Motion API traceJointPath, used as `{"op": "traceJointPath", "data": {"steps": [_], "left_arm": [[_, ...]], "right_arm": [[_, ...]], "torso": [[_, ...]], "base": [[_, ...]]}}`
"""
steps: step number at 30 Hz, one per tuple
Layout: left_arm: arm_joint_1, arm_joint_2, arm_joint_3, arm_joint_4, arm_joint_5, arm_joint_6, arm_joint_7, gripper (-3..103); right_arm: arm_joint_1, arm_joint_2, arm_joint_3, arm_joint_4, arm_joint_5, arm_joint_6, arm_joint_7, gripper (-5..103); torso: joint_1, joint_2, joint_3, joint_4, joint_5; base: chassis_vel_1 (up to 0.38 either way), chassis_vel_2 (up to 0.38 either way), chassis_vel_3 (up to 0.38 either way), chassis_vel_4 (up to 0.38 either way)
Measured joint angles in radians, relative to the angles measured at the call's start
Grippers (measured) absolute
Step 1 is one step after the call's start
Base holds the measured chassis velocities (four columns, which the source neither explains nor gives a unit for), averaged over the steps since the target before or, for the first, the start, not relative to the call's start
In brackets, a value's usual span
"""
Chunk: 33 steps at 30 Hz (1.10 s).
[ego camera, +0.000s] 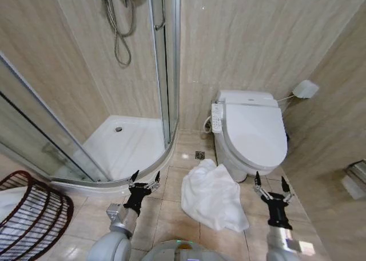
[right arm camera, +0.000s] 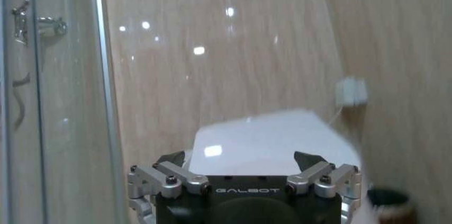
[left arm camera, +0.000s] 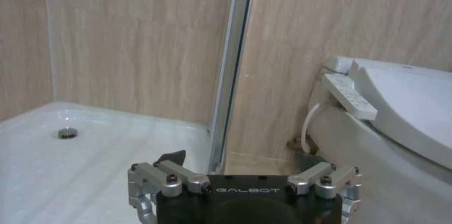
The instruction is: Discard the used towel into the hamper.
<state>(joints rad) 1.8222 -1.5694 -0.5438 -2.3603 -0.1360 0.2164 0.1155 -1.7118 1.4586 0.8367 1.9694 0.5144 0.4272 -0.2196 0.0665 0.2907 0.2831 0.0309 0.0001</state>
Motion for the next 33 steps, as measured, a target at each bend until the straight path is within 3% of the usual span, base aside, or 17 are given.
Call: {"op": "traceJointPath", "data": {"steps": [6,9,12,13,15,23,33], "left_arm": [[0.000,0.000,0.000,0.000,0.000,0.000,0.000,100],[0.000,0.000,0.000,0.000,0.000,0.000,0.000,100],[0.000,0.000,0.000,0.000,0.000,0.000,0.000,100],[0.000,0.000,0.000,0.000,0.000,0.000,0.000,100],[0.000,0.000,0.000,0.000,0.000,0.000,0.000,100],[0.000,0.000,0.000,0.000,0.000,0.000,0.000,100],[0.000,0.000,0.000,0.000,0.000,0.000,0.000,100]], "right_arm": [[-0.013,-0.022,-0.094,-0.008,0.113,-0.145,-0.035,100],[0.002,-0.021,-0.129,-0.034,0.126,-0.197,-0.008,100],[0.063,-0.050,-0.153,-0.094,0.151,-0.304,0.068,100],[0.063,-0.050,-0.153,-0.094,0.151,-0.304,0.068,100],[0.130,-0.102,-0.163,-0.167,0.188,-0.382,0.108,100],[0.262,-0.190,-0.205,-0.313,0.233,-0.464,0.137,100],[0.385,-0.223,-0.289,-0.465,0.191,-0.463,0.128,100]], "torso": [[0.000,0.000,0.000,-0.0001,-0.0001],[0.000,0.000,0.000,-0.0001,-0.0001],[0.000,0.000,0.000,0.0000,-0.0001],[0.000,0.000,0.000,0.0000,-0.0001],[0.000,0.000,0.000,0.0000,0.0000],[0.000,0.000,0.000,0.0001,-0.0001],[0.000,0.000,0.000,0.0000,-0.0001]], "base": [[0.000,0.000,0.000,0.000],[0.000,0.000,0.000,0.000],[0.000,0.000,0.000,0.000],[0.000,0.000,0.000,0.000],[0.000,0.000,0.000,0.000],[0.000,0.000,0.000,0.000],[0.000,0.000,0.000,0.000]]}}
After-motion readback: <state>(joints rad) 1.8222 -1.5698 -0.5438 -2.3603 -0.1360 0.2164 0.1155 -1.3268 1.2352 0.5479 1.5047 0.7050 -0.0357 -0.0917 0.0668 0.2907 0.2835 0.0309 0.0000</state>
